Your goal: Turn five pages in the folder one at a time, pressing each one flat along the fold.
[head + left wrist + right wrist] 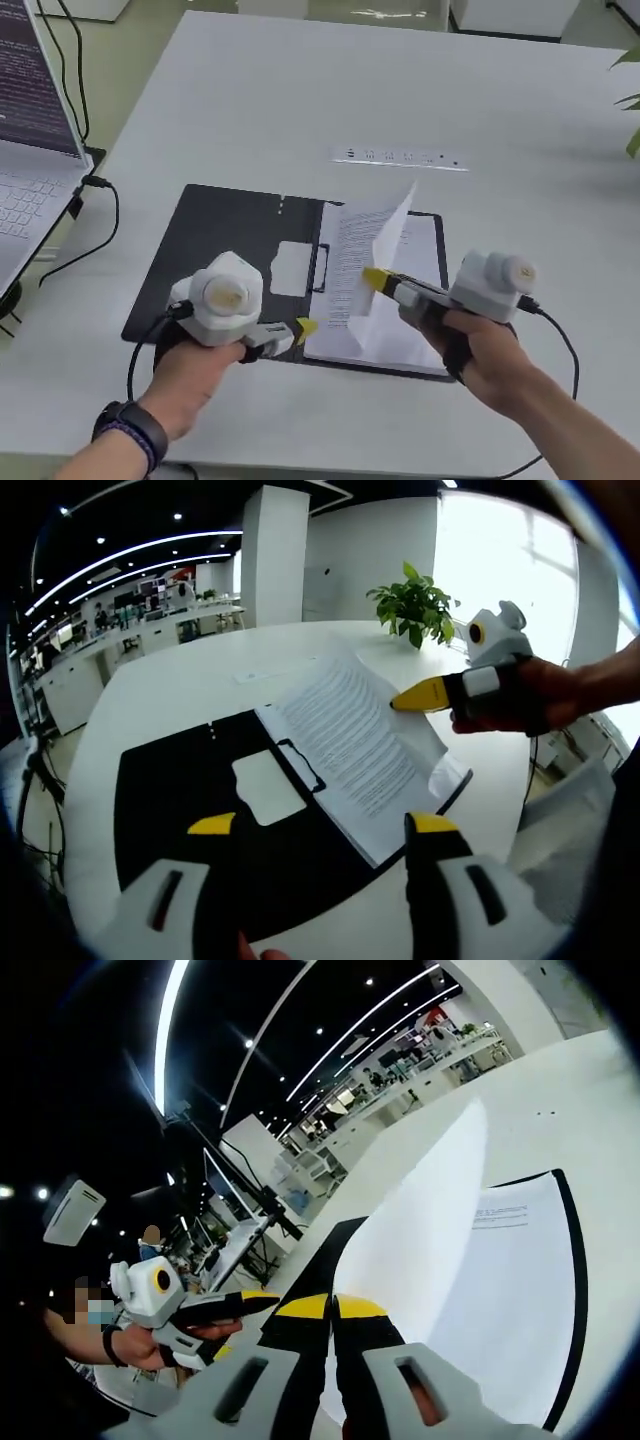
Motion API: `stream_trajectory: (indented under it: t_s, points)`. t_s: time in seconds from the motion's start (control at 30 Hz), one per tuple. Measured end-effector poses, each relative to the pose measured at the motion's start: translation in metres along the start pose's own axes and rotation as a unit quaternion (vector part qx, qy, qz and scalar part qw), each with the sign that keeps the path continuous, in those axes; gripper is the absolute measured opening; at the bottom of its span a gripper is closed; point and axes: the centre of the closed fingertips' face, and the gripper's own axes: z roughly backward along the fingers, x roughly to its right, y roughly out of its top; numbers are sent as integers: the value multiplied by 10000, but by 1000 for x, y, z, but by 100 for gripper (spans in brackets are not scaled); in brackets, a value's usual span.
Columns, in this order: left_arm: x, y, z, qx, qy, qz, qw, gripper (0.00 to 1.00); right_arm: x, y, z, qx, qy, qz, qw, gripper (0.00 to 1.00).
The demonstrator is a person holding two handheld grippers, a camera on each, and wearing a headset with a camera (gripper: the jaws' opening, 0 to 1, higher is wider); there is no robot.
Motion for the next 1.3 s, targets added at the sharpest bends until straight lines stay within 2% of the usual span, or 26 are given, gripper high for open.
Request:
stream_trajectory:
  t_s: [0.3,0.5,0.7,1.3]
  points:
    - [-23,-9,21,53,207,135,9997,66,-22,-4,-24,-65,233,-11,9997,0]
    - [-33,-9,33,148,318,231,9991,66,-41,-4,-43,-107,424,22,9990,0]
    - [-37,-8,45,228,393,283,9986,66,-56,-9,-59,-208,560,35,9982,0]
    - [-57,-16,70,321,610,439,9967,66,-79,-33,-96,-523,785,-20,9955,0]
